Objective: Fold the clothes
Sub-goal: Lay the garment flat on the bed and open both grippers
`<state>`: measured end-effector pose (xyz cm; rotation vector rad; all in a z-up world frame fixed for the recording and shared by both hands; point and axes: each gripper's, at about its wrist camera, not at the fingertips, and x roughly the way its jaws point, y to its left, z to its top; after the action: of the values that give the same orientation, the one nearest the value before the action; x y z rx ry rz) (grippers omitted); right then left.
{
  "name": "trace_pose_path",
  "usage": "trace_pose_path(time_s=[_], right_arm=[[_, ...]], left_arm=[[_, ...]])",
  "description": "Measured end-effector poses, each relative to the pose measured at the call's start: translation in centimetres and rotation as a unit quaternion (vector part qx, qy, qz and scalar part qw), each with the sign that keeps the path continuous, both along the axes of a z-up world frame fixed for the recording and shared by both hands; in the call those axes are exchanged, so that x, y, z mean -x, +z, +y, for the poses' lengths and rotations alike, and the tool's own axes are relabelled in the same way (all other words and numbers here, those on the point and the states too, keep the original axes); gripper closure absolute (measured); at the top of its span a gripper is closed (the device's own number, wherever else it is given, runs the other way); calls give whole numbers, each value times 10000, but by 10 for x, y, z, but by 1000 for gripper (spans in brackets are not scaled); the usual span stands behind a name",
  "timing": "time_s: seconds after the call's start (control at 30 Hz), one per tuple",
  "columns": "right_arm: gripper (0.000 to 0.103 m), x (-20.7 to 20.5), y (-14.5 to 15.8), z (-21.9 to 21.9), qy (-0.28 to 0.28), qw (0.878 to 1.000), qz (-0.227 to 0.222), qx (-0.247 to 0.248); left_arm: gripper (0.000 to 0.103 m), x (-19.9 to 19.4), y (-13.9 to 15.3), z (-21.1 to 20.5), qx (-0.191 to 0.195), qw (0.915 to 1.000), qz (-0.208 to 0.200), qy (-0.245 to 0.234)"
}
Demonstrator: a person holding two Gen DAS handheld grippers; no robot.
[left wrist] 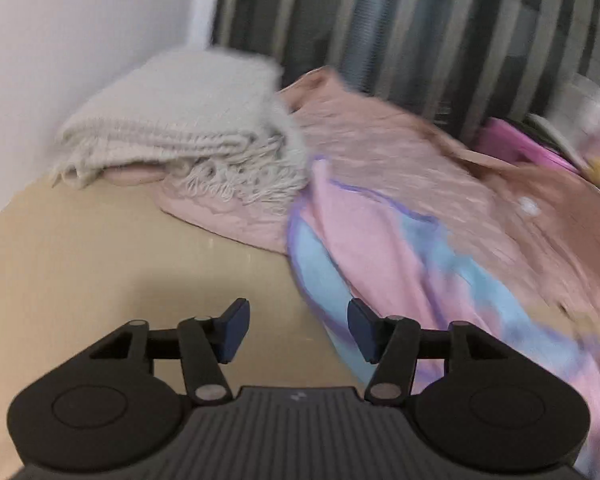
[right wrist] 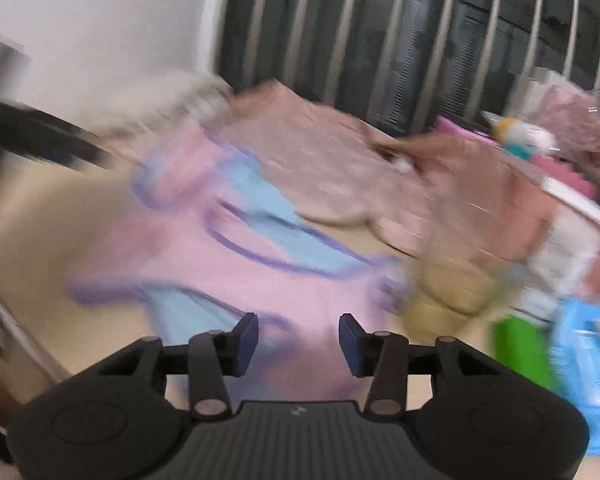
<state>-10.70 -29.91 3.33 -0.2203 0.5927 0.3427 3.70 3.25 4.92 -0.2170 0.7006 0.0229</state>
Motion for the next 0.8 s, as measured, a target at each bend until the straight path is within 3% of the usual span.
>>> trace_pose_path(time_s=[0.1, 0.17, 0.23, 0.3, 0.37, 0.47, 0.53, 0.6, 0.7, 0.8], right_arm=[[59, -8, -11, 26, 122, 9999, -63, 61], [59, -15, -20, 38, 115, 9999, -39, 82], [59, -18, -24, 42, 137, 9999, 21, -16], [59, -19, -27, 44, 150, 9998, 95, -89], [59, -19, -31, 46, 150, 9997, 167, -126], [59, -15, -35, 46, 123, 9996, 207, -110], [59, -13, -34, 46, 147, 9996, 215, -118], [59, -13, -28, 49, 267, 9994, 167, -137], [58, -25, -8, 74, 772, 9967, -15, -256], [57, -53, 16, 123, 1393, 9896, -321, -168]], left_arm=[[50, -49, -20, 5, 605, 9968, 481, 223], [68, -60, -22, -4, 247, 9982, 377, 384], [101, -60, -24, -9, 23, 9993, 322, 209], [101, -50, -27, -12, -241, 9994, 225, 78], [102, -31, -28, -12, -782, 9968, 151, 111], [102, 28, -31, 5, -1649, 9855, -18, 400], [101, 84, -34, 26, -1623, 9838, -120, 753], [96, 129, -30, 41, -1345, 9848, -161, 1084], [71, 173, -17, 57, -958, 9870, -330, 1248], [52, 180, 0, 64, -969, 9860, -884, 1034]])
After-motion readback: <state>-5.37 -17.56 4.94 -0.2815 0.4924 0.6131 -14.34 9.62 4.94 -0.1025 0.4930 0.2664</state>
